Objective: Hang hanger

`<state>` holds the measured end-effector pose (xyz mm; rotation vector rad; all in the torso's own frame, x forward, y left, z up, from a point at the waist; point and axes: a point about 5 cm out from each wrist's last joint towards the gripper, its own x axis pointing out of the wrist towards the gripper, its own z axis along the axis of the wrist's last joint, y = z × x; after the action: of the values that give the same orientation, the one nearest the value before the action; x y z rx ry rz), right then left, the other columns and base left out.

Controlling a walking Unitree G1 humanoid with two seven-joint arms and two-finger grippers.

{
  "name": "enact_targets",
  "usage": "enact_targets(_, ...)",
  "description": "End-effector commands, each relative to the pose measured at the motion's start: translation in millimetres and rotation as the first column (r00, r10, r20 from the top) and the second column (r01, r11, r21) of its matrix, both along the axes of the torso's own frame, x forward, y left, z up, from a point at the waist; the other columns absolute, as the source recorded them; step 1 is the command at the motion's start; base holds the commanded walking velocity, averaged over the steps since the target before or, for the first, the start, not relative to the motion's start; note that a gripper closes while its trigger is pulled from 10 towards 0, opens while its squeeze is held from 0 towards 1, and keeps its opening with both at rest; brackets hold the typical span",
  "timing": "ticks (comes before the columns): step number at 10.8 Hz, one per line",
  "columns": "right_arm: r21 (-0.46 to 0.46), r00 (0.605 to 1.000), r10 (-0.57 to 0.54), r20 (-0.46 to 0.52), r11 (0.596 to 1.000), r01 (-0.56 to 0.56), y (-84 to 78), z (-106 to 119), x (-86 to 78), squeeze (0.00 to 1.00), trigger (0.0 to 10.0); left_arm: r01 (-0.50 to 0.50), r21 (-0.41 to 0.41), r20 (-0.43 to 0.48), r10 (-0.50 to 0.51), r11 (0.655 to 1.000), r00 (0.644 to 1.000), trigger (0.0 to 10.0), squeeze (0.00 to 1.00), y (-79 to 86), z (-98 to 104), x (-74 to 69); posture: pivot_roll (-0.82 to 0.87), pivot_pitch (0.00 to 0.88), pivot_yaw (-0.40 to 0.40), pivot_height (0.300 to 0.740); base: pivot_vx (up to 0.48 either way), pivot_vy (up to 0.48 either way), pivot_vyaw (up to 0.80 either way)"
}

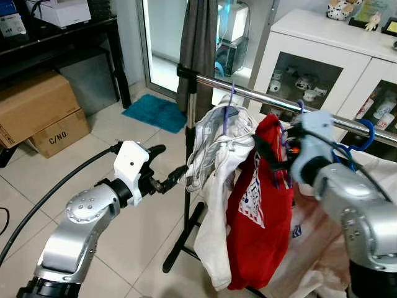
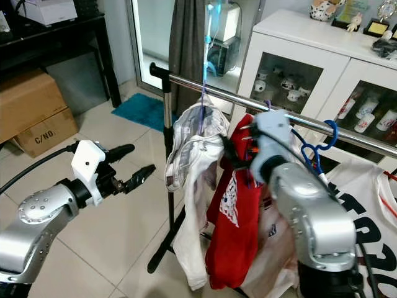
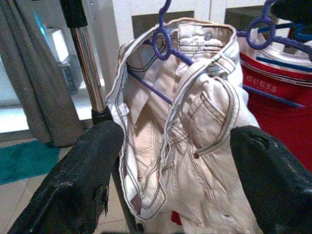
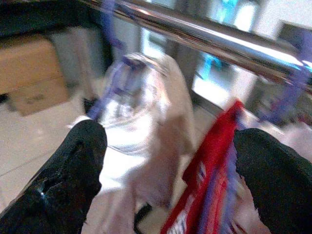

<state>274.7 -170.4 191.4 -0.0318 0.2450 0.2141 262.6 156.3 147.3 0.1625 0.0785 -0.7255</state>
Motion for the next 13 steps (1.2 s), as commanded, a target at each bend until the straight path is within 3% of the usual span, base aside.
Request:
enact_targets(1, -0.01, 0.99, -0.14, -0.034, 0.99, 0.14, -15.2, 0.6, 2.9, 1.0, 10.0, 0.071, 0.0, -0.019, -0.071, 0.997, 0.997, 10.0, 0.0, -6.8, 0.8, 0.0, -0.14, 0.0, -0.034, 0.74, 0.0, 0.0, 0.0)
enact_targets(2, -0.036, 0.977, -0.206, -0.06, 0.978, 0.204, -20.8, -2.8, 6.5, 0.78, 10.0, 0.13, -0.003, -0.037, -0.13, 0.992, 0.991, 10.0, 0.0, -9.9, 2.0, -2.0, -0.13, 0.0, -0.039, 0.74, 0.0, 0.0, 0.0)
enact_targets(3, -0.04, 0.971, -0.227, -0.073, 0.974, 0.224, -22.2, -4.1, 7.6, 0.46, 10.0, 0.158, -0.002, -0.043, -0.158, 0.987, 0.986, 10.0, 0.0, -11.2, 2.9, -3.5, -0.13, 0.0, -0.041, 0.74, 0.0, 0.0, 0.0)
enact_targets(4, -0.04, 0.966, -0.242, -0.09, 0.97, 0.239, -22.5, -5.4, 8.4, 0.03, 10.0, 0.185, -0.001, -0.05, -0.184, 0.983, 0.982, 10.0, 0.0, -12.3, 3.8, -5.1, -0.14, 0.0, -0.037, 0.74, 0.0, 0.0, 0.0)
enact_targets(6, -0.012, 0.951, -0.291, -0.103, 0.956, 0.292, -18.2, -8.3, 21.4, 0.0, 10.0, 0.206, -0.007, -0.06, -0.206, 0.979, 0.977, 10.0, 0.0, -13.9, 3.8, -4.5, -0.14, 0.0, -0.032, 0.74, 0.0, 0.0, 0.0)
enact_targets(7, 0.011, 0.951, -0.29, -0.105, 0.956, 0.293, -15.0, -8.2, 28.8, 0.0, 8.8, 0.215, -0.005, -0.062, -0.215, 0.977, 0.975, 10.0, 0.0, -15.1, 3.5, -4.2, -0.14, 0.0, -0.035, 0.74, 0.0, 0.0, 0.0)
enact_targets(8, 0.035, 0.953, -0.282, -0.11, 0.957, 0.287, -10.8, -9.1, 34.9, 0.0, 6.5, 0.229, -0.003, -0.066, -0.229, 0.973, 0.971, 10.0, 0.0, -16.0, 3.0, -4.4, -0.14, 0.0, -0.038, 0.74, 0.0, 0.0, 0.0)
enact_targets(9, 0.045, 0.952, -0.284, -0.118, 0.956, 0.291, -10.2, -11.8, 40.6, 0.0, 5.2, 0.242, -0.004, -0.074, -0.242, 0.97, 0.968, 10.0, 0.0, -16.7, 1.4, -5.1, -0.12, 0.0, -0.049, 0.74, 0.0, 0.0, 0.0)
enact_targets(10, 0.055, 0.95, -0.285, -0.128, 0.954, 0.293, -9.2, -13.9, 44.3, 0.0, 5.1, 0.245, -0.003, -0.076, -0.244, 0.97, 0.967, 10.0, 0.0, -16.7, 0.7, -5.7, -0.12, 0.0, -0.053, 0.74, 0.0, 0.0, 0.0)
enact_targets(12, 0.056, 0.942, -0.307, -0.138, 0.947, 0.317, -10.2, -20.7, 51.0, 0.0, 2.5, 0.248, -0.003, -0.078, -0.247, 0.969, 0.966, 10.0, 0.0, -15.1, 1.0, -7.0, -0.12, 0.0, -0.053, 0.74, 0.0, 0.0, 0.0)
enact_targets(13, 0.064, 0.935, -0.326, -0.139, 0.939, 0.337, -11.4, -21.8, 53.8, 0.0, 1.8, 0.25, -0.003, -0.078, -0.249, 0.968, 0.965, 10.0, 0.0, -15.7, 0.8, -7.3, -0.12, 0.0, -0.054, 0.74, 0.0, 0.0, 0.0)
